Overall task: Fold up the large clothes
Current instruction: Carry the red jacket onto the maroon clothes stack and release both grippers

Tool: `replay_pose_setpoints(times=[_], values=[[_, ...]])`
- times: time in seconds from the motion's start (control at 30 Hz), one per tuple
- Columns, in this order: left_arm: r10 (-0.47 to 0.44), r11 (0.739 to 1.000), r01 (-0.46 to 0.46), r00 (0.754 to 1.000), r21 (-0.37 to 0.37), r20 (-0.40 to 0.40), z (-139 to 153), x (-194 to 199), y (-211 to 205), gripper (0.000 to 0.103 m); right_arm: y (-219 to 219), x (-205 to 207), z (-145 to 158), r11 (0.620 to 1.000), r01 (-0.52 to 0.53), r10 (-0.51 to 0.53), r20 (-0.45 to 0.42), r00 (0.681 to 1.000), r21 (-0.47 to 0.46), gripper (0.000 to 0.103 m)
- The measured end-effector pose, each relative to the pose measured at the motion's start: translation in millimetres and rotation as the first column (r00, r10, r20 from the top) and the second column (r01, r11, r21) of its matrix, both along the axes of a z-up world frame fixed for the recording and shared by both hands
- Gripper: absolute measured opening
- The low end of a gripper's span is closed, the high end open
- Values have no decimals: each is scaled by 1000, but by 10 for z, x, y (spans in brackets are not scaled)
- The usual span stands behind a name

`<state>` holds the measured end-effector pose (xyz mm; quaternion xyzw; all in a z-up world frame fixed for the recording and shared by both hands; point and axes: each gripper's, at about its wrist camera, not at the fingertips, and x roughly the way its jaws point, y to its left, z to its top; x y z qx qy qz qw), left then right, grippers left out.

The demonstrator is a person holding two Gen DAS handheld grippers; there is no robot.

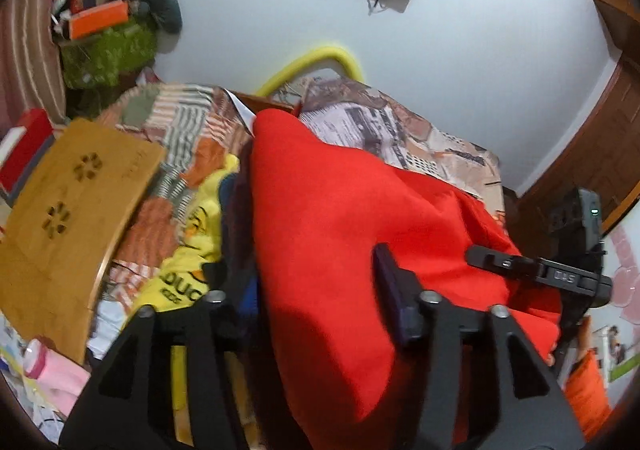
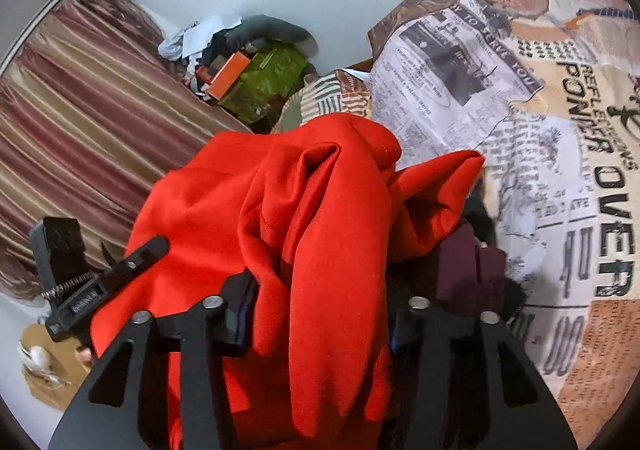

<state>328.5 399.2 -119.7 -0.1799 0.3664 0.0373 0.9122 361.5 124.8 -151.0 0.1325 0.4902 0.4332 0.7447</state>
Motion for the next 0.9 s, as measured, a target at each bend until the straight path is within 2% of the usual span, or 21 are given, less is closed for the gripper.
replay_pose_setpoints(times=[0.13,0.23,0.33,0.43,0.53,0.67,0.83,0.9], values=[[48,985,-46,999,167,-7,149,-116,-213,71,-19,-161,269,991,33,-21,94,995,-130,55],[40,982,-42,999,183,14,226,-294,-353,79,-16,-271,461,978,69,-28,203,979,-197,61],[38,982,-44,999,186,35,298,-447,-482,90,-95,-467,574,981,71,-22,256,966,-181,73],[67,958,-75,997,276,39,257,-578,-587,94,-89,-617,524,968,86,-10,302,953,-237,73],[79,953,-80,997,291,15,184,-603,-564,98,-103,-662,366,948,97,1,310,951,-302,73],[88,945,-80,996,317,-13,92,-602,-547,103,-284,-640,204,950,101,-18,272,962,-297,75],[113,933,-97,993,347,-25,59,-588,-602,103,-479,-733,178,937,130,-8,351,936,-324,76],[124,923,-104,992,370,-29,62,-572,-629,103,-538,-758,166,917,158,-9,377,926,-367,76]])
